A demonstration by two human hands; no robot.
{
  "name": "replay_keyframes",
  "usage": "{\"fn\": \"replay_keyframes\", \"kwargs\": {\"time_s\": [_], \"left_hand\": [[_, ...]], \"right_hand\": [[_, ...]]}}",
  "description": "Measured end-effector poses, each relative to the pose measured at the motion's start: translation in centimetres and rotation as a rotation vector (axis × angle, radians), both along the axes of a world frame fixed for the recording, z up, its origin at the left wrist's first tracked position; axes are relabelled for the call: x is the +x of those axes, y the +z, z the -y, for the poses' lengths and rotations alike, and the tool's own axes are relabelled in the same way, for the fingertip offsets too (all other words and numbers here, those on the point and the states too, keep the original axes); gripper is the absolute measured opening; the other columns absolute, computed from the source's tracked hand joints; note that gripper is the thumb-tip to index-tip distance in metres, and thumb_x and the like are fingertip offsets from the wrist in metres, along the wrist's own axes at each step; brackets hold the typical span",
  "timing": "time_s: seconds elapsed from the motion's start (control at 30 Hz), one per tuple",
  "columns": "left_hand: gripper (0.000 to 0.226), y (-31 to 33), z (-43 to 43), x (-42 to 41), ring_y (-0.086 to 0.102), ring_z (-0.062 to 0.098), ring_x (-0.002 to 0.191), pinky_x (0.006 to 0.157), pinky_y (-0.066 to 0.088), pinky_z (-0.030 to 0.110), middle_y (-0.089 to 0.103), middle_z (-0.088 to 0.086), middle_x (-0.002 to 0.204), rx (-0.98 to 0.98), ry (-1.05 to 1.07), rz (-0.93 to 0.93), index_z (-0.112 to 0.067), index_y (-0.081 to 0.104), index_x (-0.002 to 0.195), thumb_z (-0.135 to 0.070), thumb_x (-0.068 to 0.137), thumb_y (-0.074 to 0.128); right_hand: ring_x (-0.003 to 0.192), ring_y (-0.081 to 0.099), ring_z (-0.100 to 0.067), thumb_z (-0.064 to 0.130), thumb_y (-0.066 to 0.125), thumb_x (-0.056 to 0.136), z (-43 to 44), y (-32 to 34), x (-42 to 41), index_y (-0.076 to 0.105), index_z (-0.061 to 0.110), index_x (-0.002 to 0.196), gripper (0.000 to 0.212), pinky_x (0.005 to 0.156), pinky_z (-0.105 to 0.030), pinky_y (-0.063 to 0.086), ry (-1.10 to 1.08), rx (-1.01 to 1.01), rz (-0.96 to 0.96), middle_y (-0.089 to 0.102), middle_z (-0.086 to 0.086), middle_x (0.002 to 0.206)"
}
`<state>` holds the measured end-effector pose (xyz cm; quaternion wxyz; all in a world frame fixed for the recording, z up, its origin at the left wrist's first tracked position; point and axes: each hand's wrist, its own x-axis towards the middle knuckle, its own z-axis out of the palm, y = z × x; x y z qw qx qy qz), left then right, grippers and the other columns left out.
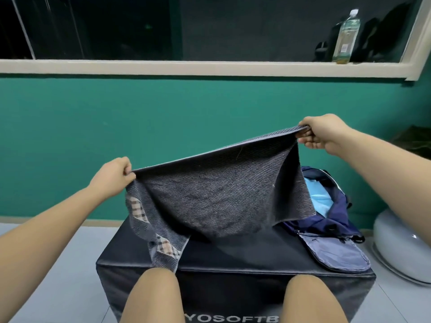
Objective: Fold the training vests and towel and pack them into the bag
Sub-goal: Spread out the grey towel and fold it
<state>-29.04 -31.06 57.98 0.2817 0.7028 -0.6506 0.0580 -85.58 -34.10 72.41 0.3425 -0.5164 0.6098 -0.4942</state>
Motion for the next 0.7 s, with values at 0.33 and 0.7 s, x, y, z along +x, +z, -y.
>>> {"fn": "replay_keyframes", "kwargs": {"time_s": [0.33,0.7], "left_hand": [[0.022,0.8,6.0,2.5,0.065,0.029,0.083,0.077,0.051,0.042,0.069,0.001,0.085,-0.041,0.041,-0.107,-0.022,0.056,0.095,-0.018,0.094,0.078],[0.014,2.3,15.3,4.9,0.066,0.025,0.086,0.077,0.055,0.04,0.073,-0.003,0.085,-0.002,0.109,-0.074,-0.031,0.069,0.084,-0.03,0.097,0.075]], "right_hand": [[0.051,0.072,-0.014,0.02,0.054,0.105,7.5,-4.8,0.1,0.058,0.012,0.098,0.011,0.047,-0.02,0.051,-0.041,0.133,0.117,0.074,-0.008,0.064],[0.05,0.072,-0.015,0.02,0.047,0.108,17.6,-8.0,1.8,0.055,0.015,0.097,0.014,0.044,-0.02,0.052,-0.054,0.236,0.231,0.076,-0.008,0.073]]}}
